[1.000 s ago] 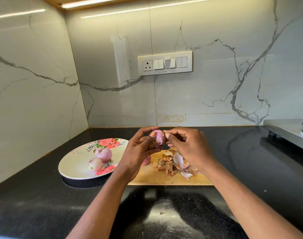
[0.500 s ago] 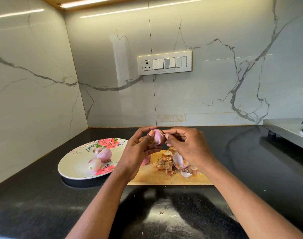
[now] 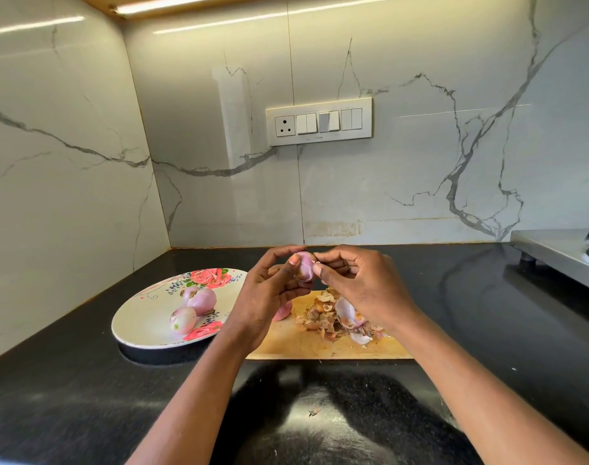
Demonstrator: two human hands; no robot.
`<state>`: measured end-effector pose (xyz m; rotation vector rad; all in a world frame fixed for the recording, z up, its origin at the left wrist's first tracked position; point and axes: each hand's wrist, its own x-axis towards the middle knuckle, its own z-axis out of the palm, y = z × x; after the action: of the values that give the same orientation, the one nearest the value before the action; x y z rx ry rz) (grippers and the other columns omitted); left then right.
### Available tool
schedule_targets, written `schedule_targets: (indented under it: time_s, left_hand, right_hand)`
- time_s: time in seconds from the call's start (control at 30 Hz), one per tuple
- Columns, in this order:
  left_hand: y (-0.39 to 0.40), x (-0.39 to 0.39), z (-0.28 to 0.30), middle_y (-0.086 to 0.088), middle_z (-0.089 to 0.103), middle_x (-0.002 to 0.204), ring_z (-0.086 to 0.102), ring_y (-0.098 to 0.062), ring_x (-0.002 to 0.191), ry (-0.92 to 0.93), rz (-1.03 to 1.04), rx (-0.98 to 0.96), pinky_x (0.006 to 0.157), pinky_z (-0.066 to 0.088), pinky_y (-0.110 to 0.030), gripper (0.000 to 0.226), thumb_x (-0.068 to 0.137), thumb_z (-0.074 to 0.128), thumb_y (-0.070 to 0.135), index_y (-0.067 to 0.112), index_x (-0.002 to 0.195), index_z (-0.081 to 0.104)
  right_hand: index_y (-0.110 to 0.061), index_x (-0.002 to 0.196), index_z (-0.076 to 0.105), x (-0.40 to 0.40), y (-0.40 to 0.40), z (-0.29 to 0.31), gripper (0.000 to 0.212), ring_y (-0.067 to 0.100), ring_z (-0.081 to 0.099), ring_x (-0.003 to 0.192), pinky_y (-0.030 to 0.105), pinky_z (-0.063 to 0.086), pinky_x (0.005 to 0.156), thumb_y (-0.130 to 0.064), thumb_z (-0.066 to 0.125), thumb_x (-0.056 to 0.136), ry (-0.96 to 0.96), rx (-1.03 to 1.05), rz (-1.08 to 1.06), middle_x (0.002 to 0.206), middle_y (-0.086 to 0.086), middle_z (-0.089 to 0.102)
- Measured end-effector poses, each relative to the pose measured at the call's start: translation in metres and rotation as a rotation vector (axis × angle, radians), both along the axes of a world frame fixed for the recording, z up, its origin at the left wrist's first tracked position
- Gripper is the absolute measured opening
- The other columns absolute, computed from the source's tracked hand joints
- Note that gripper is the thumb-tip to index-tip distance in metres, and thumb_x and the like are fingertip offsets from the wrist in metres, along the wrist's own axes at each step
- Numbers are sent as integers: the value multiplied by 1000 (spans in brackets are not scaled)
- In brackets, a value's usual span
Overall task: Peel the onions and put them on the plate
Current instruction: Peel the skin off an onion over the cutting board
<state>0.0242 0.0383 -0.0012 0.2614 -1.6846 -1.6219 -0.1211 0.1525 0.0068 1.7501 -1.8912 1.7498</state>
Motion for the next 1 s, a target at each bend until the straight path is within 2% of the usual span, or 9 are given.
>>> schedule_targets:
  time_s: [0.2, 0.3, 0.4, 0.57, 0.73, 0.8, 0.9, 1.0]
  left_hand:
    - [1, -1, 1, -8, 76, 102, 71, -23, 91, 16, -11, 8, 86, 58, -36, 37, 90, 59, 30, 16, 124, 65]
    - [0, -1, 0, -11, 75, 101, 71, -27, 94, 25, 4, 13, 93, 57, -42, 36, 92, 60, 29, 15, 125, 65]
    - [-1, -1, 0, -14, 75, 105, 72, -29, 99, 15, 20, 11, 97, 56, -46, 34, 94, 61, 27, 15, 126, 64]
    - [-1, -1, -1, -12, 74, 102, 71, -27, 95, 5, 21, 3, 96, 56, -46, 29, 97, 58, 25, 15, 124, 66]
    - [0, 0, 1, -10, 75, 106, 72, -25, 93, 12, 9, 21, 88, 57, -39, 34, 94, 57, 29, 16, 125, 66]
    - [-1, 0, 0, -11, 75, 105, 72, -26, 94, 12, 19, 25, 90, 56, -41, 31, 98, 56, 25, 16, 125, 65]
    - [-2, 0, 0, -13, 75, 109, 72, -30, 99, -2, 37, 9, 95, 56, -45, 28, 101, 55, 22, 14, 127, 64]
    - [1, -1, 1, -16, 74, 110, 71, -30, 100, -8, 38, -6, 95, 57, -44, 31, 97, 59, 25, 15, 125, 65]
  right_hand:
    - [-19, 108, 78, -3, -3, -2, 21, 6, 73, 83, 31, 62, 82, -9, 74, 90, -34, -21, -24, 92, -7, 77]
    - [-23, 110, 77, 0, -1, 0, 19, 3, 72, 87, 27, 60, 83, -21, 73, 92, -71, 8, 15, 94, -10, 77]
    - [-22, 111, 76, 5, 0, 1, 26, -2, 71, 88, 20, 58, 82, -35, 76, 89, -83, 15, 40, 95, -11, 77]
    - [-19, 109, 76, 3, -2, 0, 20, 2, 72, 87, 26, 60, 85, -21, 78, 89, -82, 7, 24, 94, -9, 77]
    - [-16, 108, 76, 1, -2, 0, 20, 9, 75, 81, 31, 63, 82, -5, 71, 92, -120, -14, 36, 92, -1, 77]
    - [-18, 109, 76, 1, -3, 1, 18, 7, 75, 83, 30, 62, 83, -10, 71, 93, -128, -1, 48, 94, -3, 77]
    - [-21, 109, 76, 6, -1, 2, 24, 0, 72, 88, 20, 59, 82, -34, 77, 88, -95, 16, 56, 95, -11, 77]
    - [-20, 107, 75, 6, -1, 1, 25, -3, 71, 88, 21, 59, 82, -32, 80, 85, -75, -3, 30, 95, -11, 77]
